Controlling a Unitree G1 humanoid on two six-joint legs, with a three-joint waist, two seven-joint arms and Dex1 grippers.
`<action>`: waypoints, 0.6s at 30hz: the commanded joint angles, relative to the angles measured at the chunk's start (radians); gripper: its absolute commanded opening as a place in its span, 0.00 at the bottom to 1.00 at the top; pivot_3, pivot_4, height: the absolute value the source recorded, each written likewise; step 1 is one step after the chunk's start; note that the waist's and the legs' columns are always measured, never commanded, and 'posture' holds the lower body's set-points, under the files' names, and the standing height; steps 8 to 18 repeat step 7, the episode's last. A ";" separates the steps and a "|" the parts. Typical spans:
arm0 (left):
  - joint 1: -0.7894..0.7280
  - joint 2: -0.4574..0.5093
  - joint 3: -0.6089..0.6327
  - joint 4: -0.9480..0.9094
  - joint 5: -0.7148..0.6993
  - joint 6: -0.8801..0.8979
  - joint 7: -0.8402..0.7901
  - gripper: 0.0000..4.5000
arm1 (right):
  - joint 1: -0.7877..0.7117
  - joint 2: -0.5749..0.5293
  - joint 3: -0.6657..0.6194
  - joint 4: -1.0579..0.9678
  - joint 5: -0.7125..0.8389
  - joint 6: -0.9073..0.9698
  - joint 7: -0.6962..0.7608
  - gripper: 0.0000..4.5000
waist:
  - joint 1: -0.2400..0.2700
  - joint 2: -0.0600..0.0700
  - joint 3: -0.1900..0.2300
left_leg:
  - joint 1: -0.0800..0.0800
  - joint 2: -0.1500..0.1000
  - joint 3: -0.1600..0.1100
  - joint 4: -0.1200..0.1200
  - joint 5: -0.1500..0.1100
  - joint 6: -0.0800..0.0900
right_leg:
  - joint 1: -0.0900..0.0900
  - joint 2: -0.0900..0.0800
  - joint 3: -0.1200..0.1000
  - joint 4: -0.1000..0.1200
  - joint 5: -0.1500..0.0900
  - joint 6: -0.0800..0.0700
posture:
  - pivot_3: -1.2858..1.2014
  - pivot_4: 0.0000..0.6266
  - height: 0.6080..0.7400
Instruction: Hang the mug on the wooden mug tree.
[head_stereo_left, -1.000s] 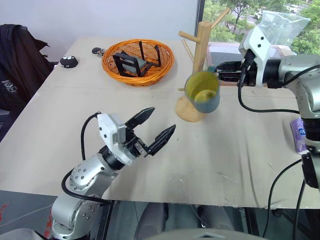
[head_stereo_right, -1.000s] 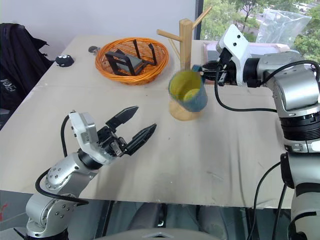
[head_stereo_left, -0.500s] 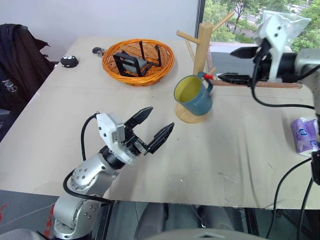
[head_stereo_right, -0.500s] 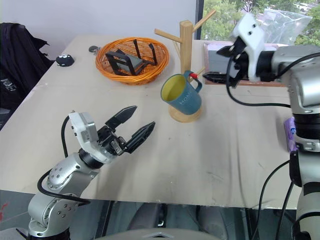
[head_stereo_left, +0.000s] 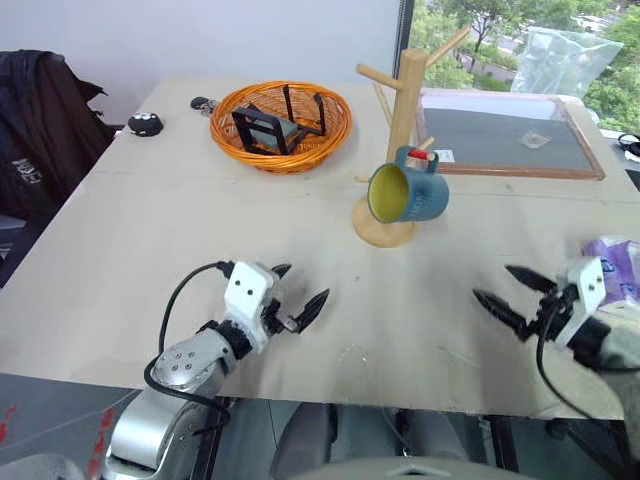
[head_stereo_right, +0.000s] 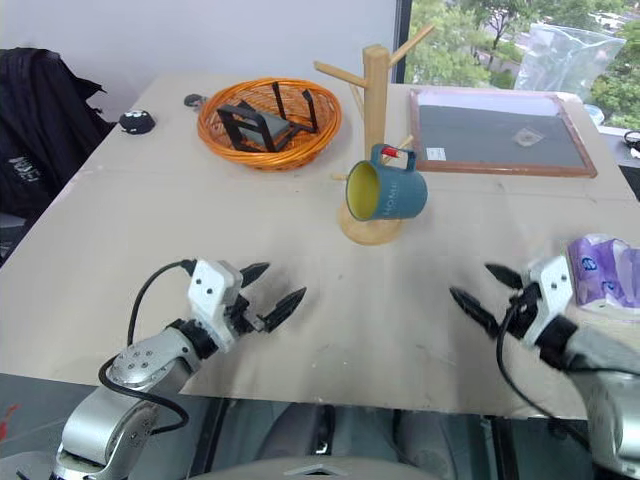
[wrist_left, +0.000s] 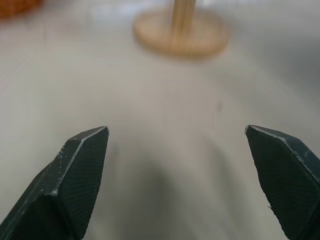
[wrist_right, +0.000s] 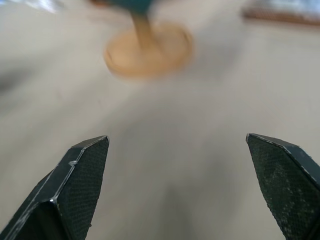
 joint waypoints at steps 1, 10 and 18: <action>0.025 -0.001 0.005 0.020 0.021 -0.078 -0.049 1.00 | 0.024 0.014 0.008 0.052 -0.050 -0.213 0.009 0.98 | -0.006 0.000 0.000 | 0.000 0.000 0.000 0.000 0.000 0.000 | 0.000 0.000 0.000 0.000 0.000 0.000 | 0.52 0.24 0.98; 0.017 0.011 -0.017 0.086 0.091 -0.121 -0.082 1.00 | 0.017 0.027 0.025 0.175 -0.045 -0.356 0.016 0.98 | -0.005 0.000 0.000 | 0.001 0.000 0.000 -0.001 0.000 -0.001 | 0.000 0.000 0.000 0.000 0.000 0.000 | 0.52 0.24 0.98; 0.017 0.011 -0.017 0.086 0.091 -0.121 -0.082 1.00 | 0.017 0.027 0.025 0.175 -0.045 -0.356 0.016 0.98 | -0.005 0.000 0.000 | 0.001 0.000 0.000 -0.001 0.000 -0.001 | 0.000 0.000 0.000 0.000 0.000 0.000 | 0.52 0.24 0.98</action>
